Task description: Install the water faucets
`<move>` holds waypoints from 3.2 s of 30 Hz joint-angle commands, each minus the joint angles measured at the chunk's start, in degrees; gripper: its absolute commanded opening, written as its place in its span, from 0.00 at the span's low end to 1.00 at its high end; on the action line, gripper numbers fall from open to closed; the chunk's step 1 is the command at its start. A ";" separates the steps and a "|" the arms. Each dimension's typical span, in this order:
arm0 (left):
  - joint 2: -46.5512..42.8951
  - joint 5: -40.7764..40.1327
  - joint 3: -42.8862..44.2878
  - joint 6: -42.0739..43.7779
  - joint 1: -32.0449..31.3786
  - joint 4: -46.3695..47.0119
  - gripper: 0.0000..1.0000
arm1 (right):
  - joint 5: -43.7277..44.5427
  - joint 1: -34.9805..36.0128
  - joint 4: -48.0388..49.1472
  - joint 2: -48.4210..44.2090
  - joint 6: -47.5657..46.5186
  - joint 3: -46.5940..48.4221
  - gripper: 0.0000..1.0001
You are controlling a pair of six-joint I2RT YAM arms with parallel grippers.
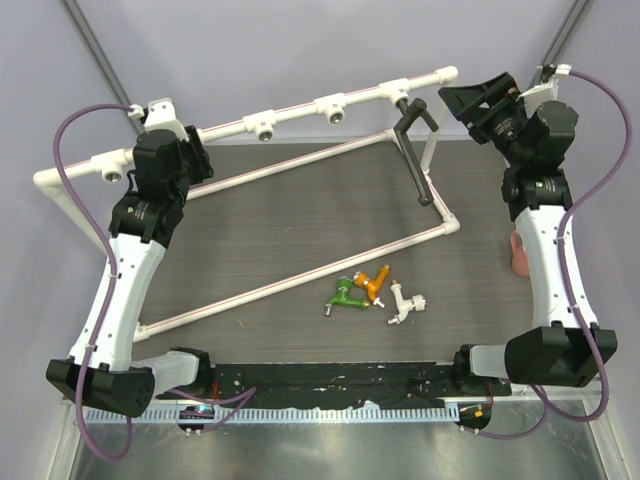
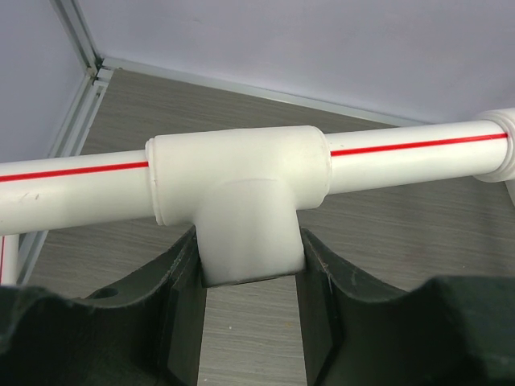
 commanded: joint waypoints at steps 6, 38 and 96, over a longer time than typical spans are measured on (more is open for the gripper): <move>-2.63 -6.21 0.98 0.12 2.17 0.71 0.00 | 20.89 13.15 -23.75 3.21 -32.89 15.13 0.88; -2.72 -6.03 1.06 0.12 2.09 0.62 0.00 | -4.39 3.15 33.52 10.78 30.61 -10.95 0.01; -2.81 -6.03 1.06 0.12 2.26 0.71 0.00 | 57.11 30.91 -31.57 1.63 -54.30 19.79 0.95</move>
